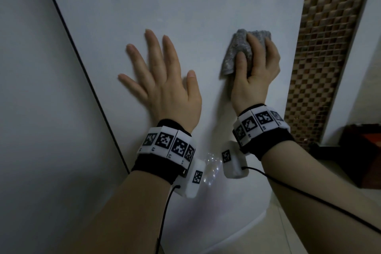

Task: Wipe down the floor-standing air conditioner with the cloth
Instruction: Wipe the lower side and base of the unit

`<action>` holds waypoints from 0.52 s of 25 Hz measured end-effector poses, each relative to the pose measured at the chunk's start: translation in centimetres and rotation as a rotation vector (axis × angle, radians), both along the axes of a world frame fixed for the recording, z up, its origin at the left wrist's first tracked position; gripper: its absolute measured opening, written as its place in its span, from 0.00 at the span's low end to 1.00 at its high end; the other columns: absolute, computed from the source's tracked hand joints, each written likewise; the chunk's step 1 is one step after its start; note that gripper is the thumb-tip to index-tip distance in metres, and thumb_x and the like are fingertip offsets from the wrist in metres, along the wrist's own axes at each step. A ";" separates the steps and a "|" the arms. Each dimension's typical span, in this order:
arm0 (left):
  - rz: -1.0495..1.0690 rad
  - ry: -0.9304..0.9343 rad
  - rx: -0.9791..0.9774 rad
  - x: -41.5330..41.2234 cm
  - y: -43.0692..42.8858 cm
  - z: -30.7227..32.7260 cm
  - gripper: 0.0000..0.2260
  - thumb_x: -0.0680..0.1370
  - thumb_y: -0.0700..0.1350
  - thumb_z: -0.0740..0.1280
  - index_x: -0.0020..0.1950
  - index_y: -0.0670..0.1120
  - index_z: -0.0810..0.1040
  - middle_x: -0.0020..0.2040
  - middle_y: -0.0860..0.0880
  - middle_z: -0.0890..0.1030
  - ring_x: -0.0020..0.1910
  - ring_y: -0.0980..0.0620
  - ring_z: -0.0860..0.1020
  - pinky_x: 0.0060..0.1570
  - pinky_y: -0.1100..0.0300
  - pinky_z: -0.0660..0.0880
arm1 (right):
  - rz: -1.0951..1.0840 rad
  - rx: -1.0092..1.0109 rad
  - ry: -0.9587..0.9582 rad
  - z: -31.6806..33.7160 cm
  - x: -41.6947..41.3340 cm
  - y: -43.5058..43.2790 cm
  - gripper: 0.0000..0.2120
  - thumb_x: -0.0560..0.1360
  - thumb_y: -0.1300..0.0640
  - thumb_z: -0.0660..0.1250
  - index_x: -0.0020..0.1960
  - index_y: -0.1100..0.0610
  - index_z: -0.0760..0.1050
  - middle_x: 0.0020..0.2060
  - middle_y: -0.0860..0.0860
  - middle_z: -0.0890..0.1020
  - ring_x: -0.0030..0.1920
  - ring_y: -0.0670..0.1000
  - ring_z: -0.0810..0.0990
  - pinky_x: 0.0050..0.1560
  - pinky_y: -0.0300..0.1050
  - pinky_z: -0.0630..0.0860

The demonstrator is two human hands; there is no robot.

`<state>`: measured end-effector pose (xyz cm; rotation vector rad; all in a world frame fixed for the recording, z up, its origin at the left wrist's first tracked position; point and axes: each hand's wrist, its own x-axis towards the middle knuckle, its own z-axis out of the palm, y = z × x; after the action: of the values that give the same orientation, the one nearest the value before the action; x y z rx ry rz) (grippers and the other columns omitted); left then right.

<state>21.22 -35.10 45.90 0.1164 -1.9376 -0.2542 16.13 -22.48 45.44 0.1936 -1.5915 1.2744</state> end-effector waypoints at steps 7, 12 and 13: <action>-0.018 0.023 -0.005 -0.6 1.4 0.2 0.32 0.76 0.55 0.58 0.78 0.45 0.54 0.78 0.44 0.51 0.76 0.36 0.46 0.70 0.34 0.39 | 0.037 0.040 0.031 -0.2 -0.9 1.2 0.17 0.78 0.56 0.60 0.67 0.52 0.71 0.71 0.57 0.62 0.71 0.58 0.59 0.73 0.46 0.53; -0.028 0.032 0.008 -1.0 2.6 0.7 0.32 0.76 0.55 0.57 0.78 0.45 0.54 0.78 0.45 0.51 0.76 0.36 0.45 0.69 0.34 0.39 | 0.043 0.148 0.065 -0.9 -0.9 1.2 0.16 0.79 0.56 0.61 0.66 0.52 0.70 0.71 0.56 0.62 0.71 0.59 0.58 0.72 0.50 0.54; -0.027 0.037 0.020 -1.1 2.8 0.8 0.32 0.76 0.55 0.57 0.78 0.45 0.55 0.78 0.45 0.52 0.76 0.36 0.46 0.69 0.33 0.39 | 0.052 0.139 0.065 -0.7 -1.2 1.9 0.16 0.79 0.57 0.61 0.66 0.52 0.71 0.71 0.56 0.62 0.71 0.58 0.59 0.73 0.51 0.54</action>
<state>20.17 -32.27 46.74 0.0980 -1.9009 -0.2924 14.93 -20.58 44.77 0.3627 -1.6286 1.1858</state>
